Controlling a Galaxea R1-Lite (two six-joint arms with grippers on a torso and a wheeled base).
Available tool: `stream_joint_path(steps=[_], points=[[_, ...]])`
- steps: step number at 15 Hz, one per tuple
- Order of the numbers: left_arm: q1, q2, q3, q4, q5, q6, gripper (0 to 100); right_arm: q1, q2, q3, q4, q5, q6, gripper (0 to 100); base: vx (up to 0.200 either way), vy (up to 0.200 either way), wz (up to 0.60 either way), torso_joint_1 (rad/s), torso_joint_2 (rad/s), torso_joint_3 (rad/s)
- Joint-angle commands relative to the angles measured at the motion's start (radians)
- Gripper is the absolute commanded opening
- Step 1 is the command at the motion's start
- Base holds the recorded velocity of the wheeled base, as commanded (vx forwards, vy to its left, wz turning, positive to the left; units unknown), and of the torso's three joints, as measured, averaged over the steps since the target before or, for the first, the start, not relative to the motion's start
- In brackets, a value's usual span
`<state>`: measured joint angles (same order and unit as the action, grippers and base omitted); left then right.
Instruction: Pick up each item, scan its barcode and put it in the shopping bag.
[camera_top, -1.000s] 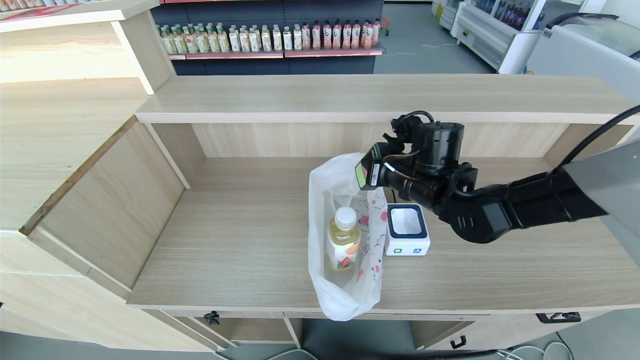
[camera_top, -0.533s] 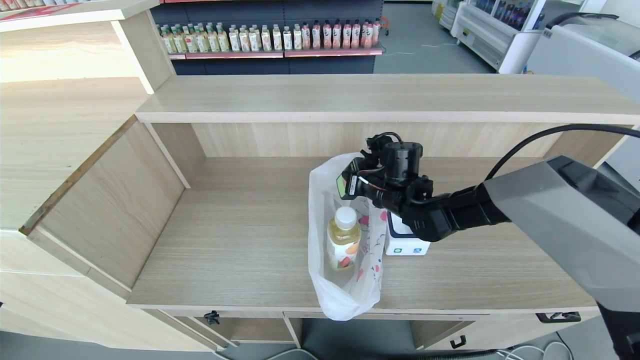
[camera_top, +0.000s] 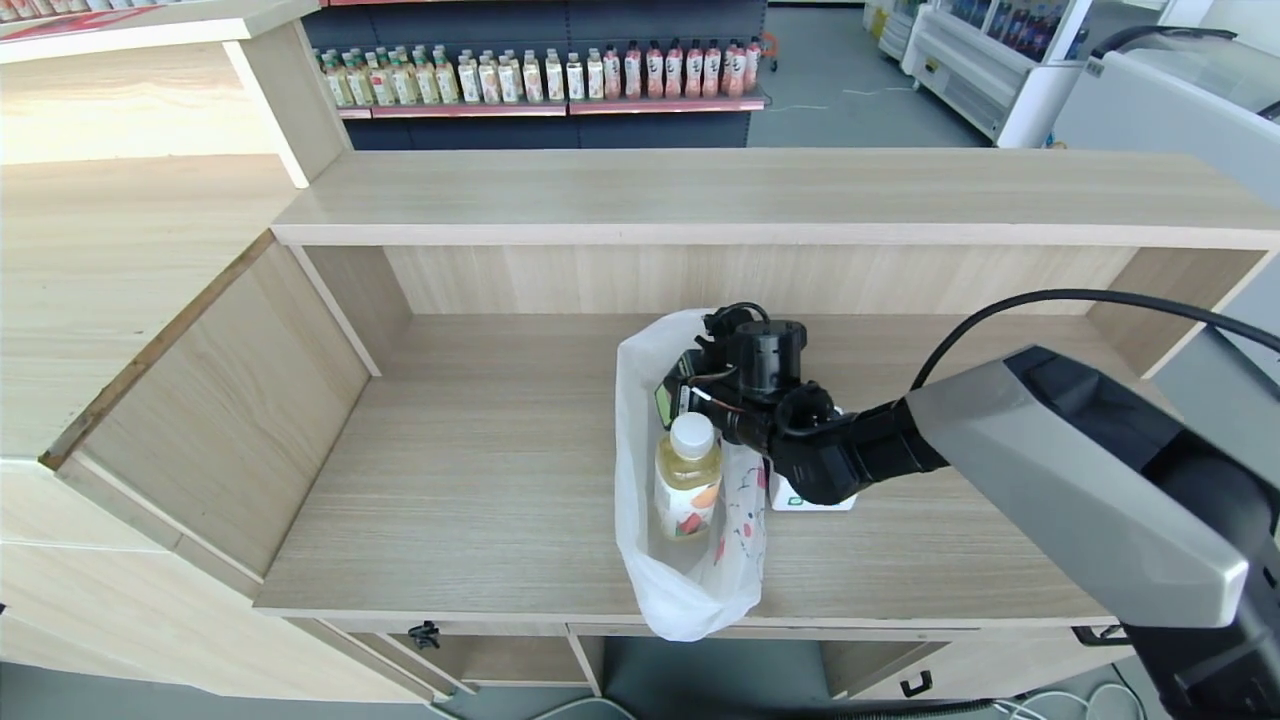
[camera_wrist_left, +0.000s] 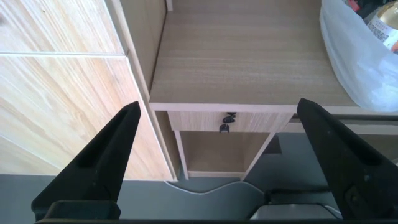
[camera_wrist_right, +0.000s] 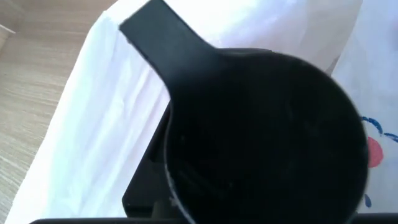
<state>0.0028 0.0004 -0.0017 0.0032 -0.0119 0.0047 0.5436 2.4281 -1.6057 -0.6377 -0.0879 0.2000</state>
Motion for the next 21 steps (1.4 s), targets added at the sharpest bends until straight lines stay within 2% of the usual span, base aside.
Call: stream_joint_path(steps=[1, 10, 11, 15, 18, 21], points=[[0.000, 0.000, 0.000, 0.000, 0.000, 0.000, 100, 0.002, 0.020, 0.000, 0.000, -0.001, -0.017, 0, 0.000, 0.000, 0.00, 0.000, 0.00, 0.000], [0.000, 0.000, 0.000, 0.000, 0.000, 0.000, 100, 0.006, 0.074, 0.000, 0.001, -0.001, -0.114, 0, 0.000, 0.000, 0.00, 0.000, 0.00, 0.000], [0.000, 0.000, 0.000, 0.000, 0.000, 0.000, 100, 0.006, 0.075, -0.002, 0.001, -0.001, -0.114, 100, 0.000, 0.000, 0.00, 0.000, 0.00, 0.000], [0.000, 0.000, 0.000, 0.000, 0.000, 0.000, 100, 0.010, 0.060, -0.046, -0.027, 0.004, -0.062, 100, 0.000, 0.000, 0.00, 0.000, 0.00, 0.000], [0.000, 0.000, 0.000, 0.000, 0.000, 0.000, 100, 0.010, 0.011, -0.132, -0.013, 0.016, -0.037, 100, 0.000, 0.000, 0.00, 0.000, 0.00, 0.000], [0.000, 0.000, 0.000, 0.000, 0.000, -0.002, 100, 0.009, -0.100, -0.132, 0.041, 0.025, 0.038, 100, 0.000, 0.000, 0.00, 0.000, 0.00, 0.000]])
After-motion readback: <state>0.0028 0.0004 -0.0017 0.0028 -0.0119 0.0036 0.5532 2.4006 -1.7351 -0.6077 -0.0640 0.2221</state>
